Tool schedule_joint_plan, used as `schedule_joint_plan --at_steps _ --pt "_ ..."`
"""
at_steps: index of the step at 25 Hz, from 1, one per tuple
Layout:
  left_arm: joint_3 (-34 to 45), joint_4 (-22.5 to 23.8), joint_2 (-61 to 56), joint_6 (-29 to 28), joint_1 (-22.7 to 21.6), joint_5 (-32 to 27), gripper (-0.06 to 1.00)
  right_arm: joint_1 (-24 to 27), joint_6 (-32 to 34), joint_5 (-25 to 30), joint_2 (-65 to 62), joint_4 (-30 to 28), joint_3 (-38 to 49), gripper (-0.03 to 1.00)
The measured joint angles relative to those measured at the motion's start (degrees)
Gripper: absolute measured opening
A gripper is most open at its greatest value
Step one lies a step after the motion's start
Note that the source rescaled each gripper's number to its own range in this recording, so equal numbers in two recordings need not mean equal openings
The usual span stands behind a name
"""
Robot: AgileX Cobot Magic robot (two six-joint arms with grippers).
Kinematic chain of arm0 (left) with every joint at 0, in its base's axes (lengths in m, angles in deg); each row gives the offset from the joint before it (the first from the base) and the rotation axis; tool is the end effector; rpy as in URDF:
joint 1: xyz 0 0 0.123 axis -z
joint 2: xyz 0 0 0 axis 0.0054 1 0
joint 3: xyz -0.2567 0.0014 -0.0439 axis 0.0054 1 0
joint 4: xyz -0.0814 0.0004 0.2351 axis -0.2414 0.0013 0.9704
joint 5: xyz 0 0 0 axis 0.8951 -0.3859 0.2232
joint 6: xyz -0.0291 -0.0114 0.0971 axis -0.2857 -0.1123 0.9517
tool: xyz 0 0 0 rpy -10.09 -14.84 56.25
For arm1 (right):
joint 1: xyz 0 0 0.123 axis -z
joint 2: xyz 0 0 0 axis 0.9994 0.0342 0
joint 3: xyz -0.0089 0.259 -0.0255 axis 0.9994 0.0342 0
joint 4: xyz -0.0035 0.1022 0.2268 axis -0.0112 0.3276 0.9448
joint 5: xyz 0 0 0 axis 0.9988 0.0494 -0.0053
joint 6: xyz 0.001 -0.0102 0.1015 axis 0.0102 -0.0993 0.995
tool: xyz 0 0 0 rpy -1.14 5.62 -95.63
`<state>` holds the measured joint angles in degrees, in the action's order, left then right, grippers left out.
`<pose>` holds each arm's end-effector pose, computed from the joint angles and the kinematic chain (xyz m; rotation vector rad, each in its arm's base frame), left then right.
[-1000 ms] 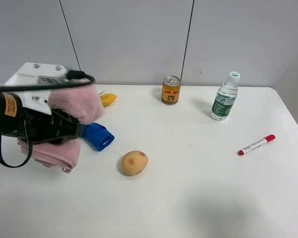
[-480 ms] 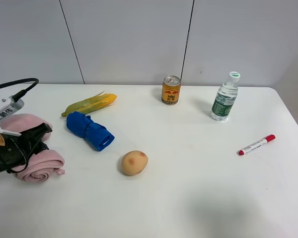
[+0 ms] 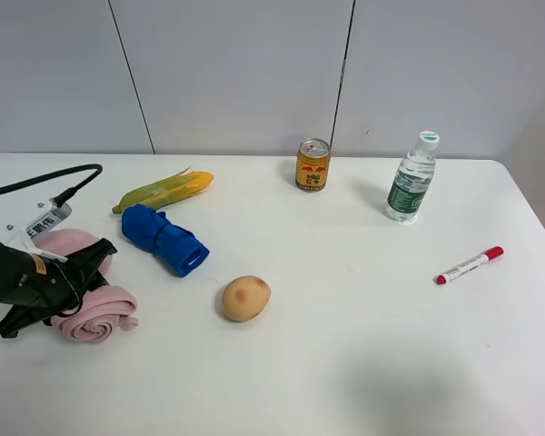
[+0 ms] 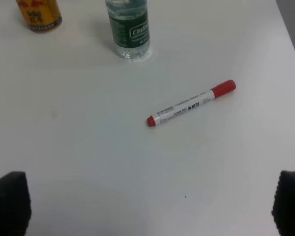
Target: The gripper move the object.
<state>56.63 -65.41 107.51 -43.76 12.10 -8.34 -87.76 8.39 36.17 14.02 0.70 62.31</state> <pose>0.2213 -0.0487 0.0875 -0.9752 2.5184 -0.3791 0.0284 0.0023 0.2657 0.0039 2.0632 0.0310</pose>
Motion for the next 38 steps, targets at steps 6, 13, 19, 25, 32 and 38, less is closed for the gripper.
schedule_joint_plan --at_steps 6,13,19,25,32,38 --pt "0.0 0.0 0.5 0.8 0.0 1.3 0.0 0.0 0.0 0.0 0.0 0.0 0.0 1.0" --pt "0.0 0.0 1.1 4.6 0.0 1.3 0.81 0.0 0.0 0.0 0.0 0.0 0.0 1.0" --pt "0.0 0.0 1.0 5.0 0.0 1.3 0.99 0.0 0.0 0.0 0.0 0.0 0.0 1.0" --pt "-0.2 0.1 -9.4 7.7 3.5 -0.7 0.99 0.0 0.0 0.0 0.0 0.0 0.0 1.0" --pt "-1.4 0.3 -31.8 18.8 13.8 -5.3 0.99 0.0 0.0 0.0 0.0 0.0 0.0 1.0" --pt "-2.0 1.1 -40.8 35.2 15.4 -16.2 0.99 0.0 0.0 0.0 0.0 0.0 0.0 1.0"
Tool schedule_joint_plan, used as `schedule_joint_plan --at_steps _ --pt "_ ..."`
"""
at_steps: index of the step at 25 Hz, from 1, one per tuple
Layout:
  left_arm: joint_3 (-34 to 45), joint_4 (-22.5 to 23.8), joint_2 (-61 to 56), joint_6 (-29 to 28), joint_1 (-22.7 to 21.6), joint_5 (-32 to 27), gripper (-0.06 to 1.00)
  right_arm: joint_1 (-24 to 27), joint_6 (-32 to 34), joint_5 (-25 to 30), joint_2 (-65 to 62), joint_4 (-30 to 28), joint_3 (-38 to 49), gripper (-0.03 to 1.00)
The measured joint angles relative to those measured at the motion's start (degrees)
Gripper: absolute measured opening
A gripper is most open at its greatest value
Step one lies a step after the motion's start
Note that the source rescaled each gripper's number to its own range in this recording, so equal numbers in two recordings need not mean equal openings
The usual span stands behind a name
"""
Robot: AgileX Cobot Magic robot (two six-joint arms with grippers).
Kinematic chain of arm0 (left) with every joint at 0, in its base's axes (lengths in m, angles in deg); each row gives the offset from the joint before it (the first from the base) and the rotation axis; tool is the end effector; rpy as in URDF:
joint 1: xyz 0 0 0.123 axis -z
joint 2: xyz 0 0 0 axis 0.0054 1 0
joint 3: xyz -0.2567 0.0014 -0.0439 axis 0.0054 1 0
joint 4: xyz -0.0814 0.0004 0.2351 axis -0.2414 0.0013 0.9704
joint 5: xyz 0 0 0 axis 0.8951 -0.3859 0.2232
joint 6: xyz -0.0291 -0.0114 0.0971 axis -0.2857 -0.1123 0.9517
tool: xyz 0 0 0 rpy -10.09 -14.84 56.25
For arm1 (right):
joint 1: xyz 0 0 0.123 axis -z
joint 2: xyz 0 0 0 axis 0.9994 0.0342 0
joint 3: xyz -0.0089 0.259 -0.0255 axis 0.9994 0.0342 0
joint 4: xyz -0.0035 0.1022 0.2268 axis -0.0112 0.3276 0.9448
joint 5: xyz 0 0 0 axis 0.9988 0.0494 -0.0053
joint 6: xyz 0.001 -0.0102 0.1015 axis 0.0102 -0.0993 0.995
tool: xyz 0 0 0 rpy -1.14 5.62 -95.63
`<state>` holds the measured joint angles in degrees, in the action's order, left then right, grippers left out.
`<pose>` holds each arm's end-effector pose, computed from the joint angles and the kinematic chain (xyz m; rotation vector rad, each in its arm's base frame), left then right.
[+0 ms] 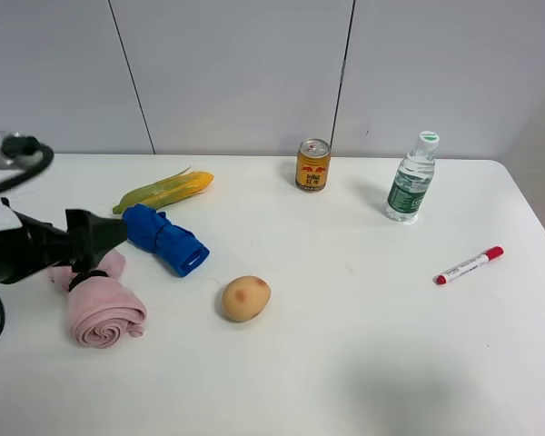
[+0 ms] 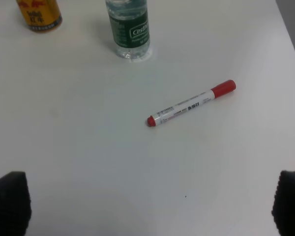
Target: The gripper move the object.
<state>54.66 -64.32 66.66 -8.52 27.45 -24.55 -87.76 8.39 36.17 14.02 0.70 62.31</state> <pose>0.1644 -0.0846 0.2304 0.1676 2.2057 -0.4373 0.0284 0.0023 0.2657 0.0039 2.0632 0.0310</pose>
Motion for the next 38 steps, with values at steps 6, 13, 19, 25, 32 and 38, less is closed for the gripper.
schedule_joint_plan --at_steps 6,13,19,25,32,38 --pt "-11.5 0.8 -0.6 28.2 -1.8 -14.8 0.99 0.0 0.0 0.0 0.0 0.0 0.0 1.0" --pt "-26.0 2.5 -0.6 35.0 -16.2 -25.2 0.99 0.0 0.0 0.0 0.0 0.0 0.0 1.0" --pt "-29.6 -5.3 -3.1 35.1 -28.7 -37.0 1.0 0.0 0.0 0.0 0.0 0.0 0.0 1.0" --pt "-29.7 -12.6 -10.8 33.3 -32.9 -42.4 1.0 0.0 0.0 0.0 0.0 0.0 0.0 1.0" --pt "-29.9 -13.0 -22.7 31.9 -33.1 -47.3 1.0 0.0 0.0 0.0 0.0 0.0 0.0 1.0" --pt "-28.7 -7.2 -33.1 31.9 -33.1 -51.8 1.0 0.0 0.0 0.0 0.0 0.0 0.0 1.0"
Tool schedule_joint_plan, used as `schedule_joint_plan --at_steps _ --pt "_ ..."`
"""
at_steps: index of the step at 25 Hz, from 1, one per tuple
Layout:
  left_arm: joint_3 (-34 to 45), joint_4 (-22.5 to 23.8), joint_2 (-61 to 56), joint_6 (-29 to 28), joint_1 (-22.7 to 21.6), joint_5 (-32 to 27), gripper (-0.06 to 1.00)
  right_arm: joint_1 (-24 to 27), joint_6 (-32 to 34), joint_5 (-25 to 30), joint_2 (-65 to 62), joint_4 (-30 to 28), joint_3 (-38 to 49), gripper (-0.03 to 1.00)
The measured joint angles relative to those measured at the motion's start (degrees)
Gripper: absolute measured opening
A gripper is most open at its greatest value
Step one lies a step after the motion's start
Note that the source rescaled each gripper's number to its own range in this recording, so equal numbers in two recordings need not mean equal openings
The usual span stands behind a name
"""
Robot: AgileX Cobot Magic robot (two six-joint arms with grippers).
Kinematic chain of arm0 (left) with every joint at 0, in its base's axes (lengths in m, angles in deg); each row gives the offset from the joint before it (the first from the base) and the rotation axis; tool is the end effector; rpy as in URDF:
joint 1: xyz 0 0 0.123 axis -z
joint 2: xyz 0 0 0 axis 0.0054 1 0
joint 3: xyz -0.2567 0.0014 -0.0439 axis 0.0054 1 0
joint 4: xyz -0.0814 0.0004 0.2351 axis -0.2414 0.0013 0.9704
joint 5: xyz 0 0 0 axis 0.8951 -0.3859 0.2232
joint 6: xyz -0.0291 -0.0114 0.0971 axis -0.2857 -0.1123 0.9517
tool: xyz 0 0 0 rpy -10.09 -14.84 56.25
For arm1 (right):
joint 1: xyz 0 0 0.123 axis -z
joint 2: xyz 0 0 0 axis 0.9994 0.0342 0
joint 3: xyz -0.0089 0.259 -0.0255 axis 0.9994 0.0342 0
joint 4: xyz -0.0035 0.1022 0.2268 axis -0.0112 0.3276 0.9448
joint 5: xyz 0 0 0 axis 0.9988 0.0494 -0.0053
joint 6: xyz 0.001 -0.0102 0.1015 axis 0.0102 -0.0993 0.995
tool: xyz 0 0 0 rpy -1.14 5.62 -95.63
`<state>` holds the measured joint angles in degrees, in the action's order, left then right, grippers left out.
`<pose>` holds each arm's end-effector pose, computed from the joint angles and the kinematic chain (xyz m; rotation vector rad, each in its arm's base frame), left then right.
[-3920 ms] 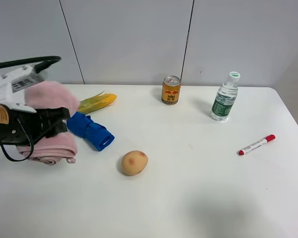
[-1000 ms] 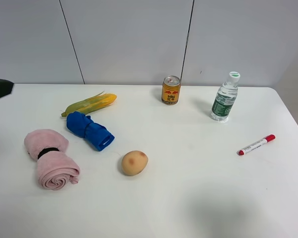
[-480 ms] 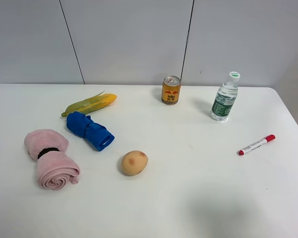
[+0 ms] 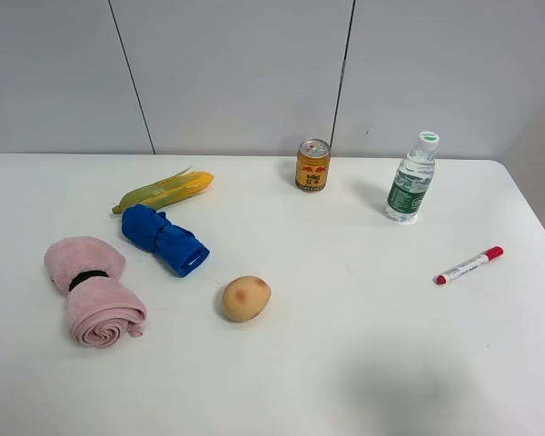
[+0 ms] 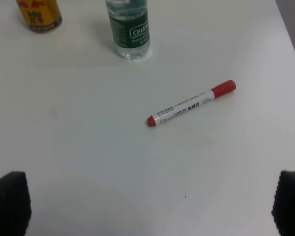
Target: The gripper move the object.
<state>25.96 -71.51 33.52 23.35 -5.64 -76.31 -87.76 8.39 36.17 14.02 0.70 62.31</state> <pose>0.0159 -0.0051 0.3751 0.1015 1.9996 0.0944 0.0284 0.0023 0.2657 0.0039 2.0632 0.0310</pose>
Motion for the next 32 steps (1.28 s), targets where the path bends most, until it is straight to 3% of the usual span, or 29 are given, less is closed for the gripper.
schedule_joint_plan --at_steps 8,12,18,32 --pt "11.6 0.3 -14.3 0.4 0.0 -0.3 1.0 0.0 0.0 0.0 0.0 0.0 0.0 1.0" --pt "17.7 0.4 -15.5 0.4 0.0 -0.1 1.0 0.0 0.0 0.0 0.0 0.0 0.0 1.0" --pt "24.6 0.1 -15.5 -0.2 0.0 6.5 1.0 0.0 0.0 0.0 0.0 0.0 0.0 1.0" --pt "25.6 0.3 -15.5 -1.6 0.0 8.3 1.0 0.0 0.0 0.0 0.0 0.0 0.0 1.0"
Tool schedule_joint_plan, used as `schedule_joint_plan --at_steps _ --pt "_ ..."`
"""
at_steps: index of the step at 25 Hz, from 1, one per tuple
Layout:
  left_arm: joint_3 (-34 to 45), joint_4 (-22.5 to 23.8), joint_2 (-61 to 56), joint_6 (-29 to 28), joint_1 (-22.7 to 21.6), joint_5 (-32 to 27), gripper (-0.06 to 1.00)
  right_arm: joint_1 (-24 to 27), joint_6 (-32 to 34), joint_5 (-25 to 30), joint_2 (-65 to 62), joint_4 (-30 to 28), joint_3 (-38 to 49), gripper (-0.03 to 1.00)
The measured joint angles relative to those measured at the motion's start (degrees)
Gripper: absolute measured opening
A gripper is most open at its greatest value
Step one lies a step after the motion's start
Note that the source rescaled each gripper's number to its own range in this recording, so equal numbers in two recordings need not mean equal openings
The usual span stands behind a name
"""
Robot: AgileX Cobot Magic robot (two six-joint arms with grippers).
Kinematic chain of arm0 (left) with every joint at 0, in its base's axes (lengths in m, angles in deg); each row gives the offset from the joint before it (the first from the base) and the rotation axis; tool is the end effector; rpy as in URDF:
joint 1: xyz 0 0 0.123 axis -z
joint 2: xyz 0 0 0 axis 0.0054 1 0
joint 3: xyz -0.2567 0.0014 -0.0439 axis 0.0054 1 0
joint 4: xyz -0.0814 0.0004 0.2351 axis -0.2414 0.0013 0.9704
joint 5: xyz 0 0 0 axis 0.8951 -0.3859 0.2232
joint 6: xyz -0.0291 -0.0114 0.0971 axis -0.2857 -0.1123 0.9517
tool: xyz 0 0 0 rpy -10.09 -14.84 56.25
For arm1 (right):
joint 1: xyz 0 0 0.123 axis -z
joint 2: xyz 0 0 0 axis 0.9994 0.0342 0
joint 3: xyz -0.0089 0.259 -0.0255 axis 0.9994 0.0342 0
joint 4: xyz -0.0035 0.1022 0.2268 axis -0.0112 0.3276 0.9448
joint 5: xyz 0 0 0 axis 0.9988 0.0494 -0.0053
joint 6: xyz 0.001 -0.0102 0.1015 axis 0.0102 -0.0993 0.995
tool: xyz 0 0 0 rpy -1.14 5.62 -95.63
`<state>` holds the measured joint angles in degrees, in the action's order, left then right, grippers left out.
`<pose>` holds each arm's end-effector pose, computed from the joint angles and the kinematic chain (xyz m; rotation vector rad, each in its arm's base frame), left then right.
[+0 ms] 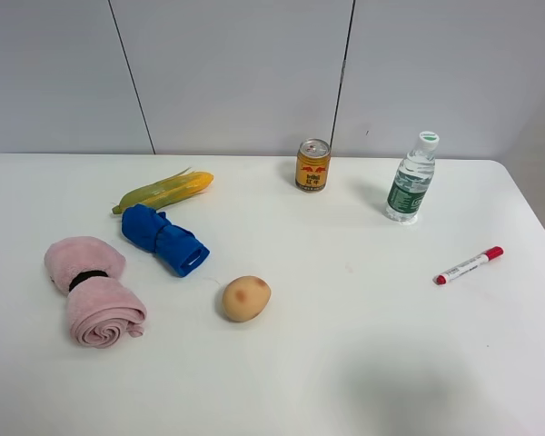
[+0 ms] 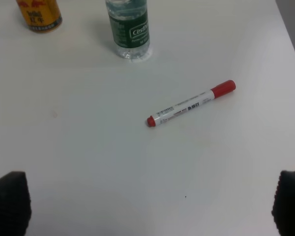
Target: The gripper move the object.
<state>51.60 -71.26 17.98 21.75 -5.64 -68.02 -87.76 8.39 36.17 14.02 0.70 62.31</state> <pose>0.0257 -0.0034 0.2733 0.0613 2.0325 0.0766 0.0284 0.0023 0.2657 0.0039 2.0632 0.0310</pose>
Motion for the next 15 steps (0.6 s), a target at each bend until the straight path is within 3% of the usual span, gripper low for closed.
schedule_joint_plan --at_steps 15 --pt "0.0 0.1 0.0 0.0 0.0 0.0 1.0 0.0 0.0 0.0 0.0 0.0 0.0 1.0"
